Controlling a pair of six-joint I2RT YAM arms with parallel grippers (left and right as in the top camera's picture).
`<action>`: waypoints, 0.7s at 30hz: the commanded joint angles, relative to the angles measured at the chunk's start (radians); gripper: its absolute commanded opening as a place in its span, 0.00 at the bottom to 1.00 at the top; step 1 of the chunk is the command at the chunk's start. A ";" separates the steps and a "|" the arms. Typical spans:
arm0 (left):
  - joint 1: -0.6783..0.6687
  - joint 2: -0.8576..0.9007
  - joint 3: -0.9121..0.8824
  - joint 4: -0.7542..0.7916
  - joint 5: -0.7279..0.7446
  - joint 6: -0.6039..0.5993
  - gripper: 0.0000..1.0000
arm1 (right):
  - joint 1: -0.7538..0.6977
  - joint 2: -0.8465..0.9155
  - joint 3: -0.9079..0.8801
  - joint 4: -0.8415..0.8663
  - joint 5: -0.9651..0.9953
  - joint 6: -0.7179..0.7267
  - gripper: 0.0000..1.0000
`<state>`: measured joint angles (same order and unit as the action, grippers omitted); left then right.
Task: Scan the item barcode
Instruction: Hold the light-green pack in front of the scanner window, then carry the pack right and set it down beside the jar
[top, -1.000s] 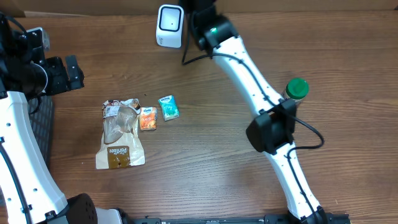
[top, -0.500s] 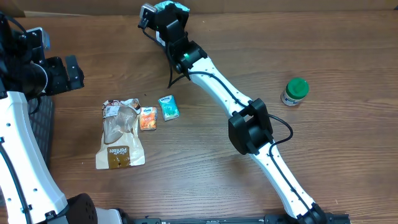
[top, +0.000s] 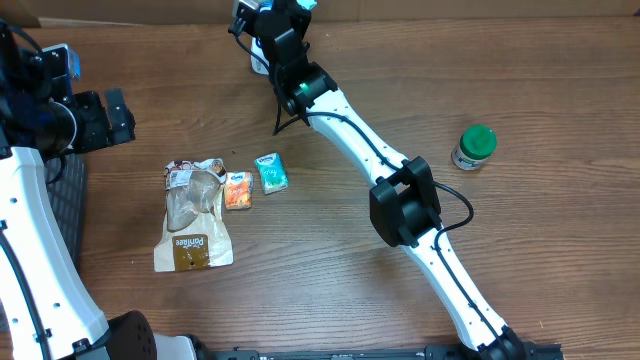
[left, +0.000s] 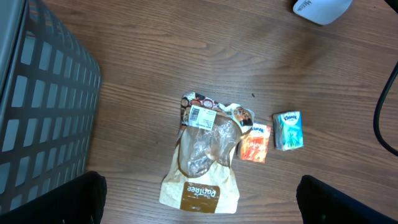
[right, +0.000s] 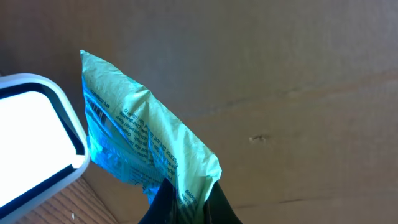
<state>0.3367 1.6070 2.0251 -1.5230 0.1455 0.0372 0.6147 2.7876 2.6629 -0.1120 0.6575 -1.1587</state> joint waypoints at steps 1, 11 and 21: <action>0.008 0.003 0.012 0.002 0.003 0.023 1.00 | -0.007 -0.055 0.020 0.012 0.043 -0.002 0.04; 0.008 0.003 0.012 0.002 0.003 0.023 1.00 | -0.016 -0.312 0.020 -0.374 0.085 0.580 0.04; 0.008 0.003 0.012 0.002 0.003 0.023 1.00 | -0.159 -0.648 0.020 -1.366 -0.725 1.241 0.04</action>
<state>0.3367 1.6070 2.0251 -1.5234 0.1455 0.0372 0.5491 2.2002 2.6698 -1.3544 0.3260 -0.1520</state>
